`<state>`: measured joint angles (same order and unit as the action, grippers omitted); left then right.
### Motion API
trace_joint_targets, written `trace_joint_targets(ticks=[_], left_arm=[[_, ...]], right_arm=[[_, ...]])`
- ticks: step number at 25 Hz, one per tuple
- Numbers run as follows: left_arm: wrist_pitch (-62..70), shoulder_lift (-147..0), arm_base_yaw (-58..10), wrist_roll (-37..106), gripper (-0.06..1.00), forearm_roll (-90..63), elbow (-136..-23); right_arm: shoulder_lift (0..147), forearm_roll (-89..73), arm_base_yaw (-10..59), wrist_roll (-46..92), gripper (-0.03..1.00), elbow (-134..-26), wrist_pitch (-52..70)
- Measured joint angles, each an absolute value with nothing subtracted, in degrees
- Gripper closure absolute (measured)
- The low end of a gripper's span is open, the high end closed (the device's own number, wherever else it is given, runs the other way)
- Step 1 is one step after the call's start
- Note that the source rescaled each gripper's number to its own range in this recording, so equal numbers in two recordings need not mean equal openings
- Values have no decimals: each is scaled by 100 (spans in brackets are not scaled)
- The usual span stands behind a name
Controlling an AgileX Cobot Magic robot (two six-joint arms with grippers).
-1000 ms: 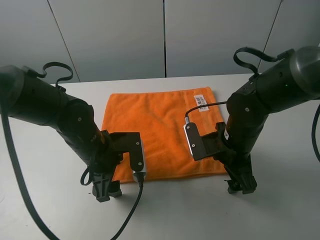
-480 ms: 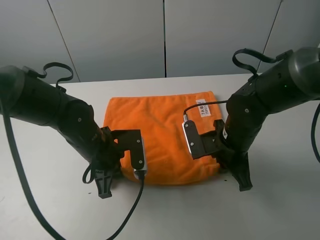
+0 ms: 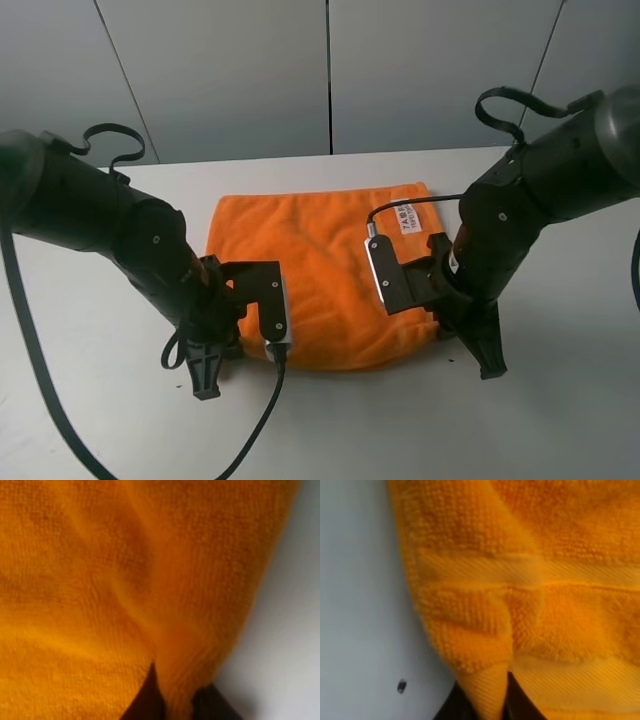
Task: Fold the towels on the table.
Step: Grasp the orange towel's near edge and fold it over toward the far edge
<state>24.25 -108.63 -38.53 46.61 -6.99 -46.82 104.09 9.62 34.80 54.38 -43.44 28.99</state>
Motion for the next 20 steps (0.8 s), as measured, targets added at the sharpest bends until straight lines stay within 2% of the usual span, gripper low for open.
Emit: trace_joint_targets(ticks=[5, 20], left_arm=[[2897, -10440, -3867, 4251, 94, -51, -4604], [2920, -9308, -3884, 3527, 94, 1755, -4596]], right_arm=[[9954, 952, 3480, 5372, 97, -4344, 3144], [9274, 1144, 3492, 5098, 97, -4376, 3312]])
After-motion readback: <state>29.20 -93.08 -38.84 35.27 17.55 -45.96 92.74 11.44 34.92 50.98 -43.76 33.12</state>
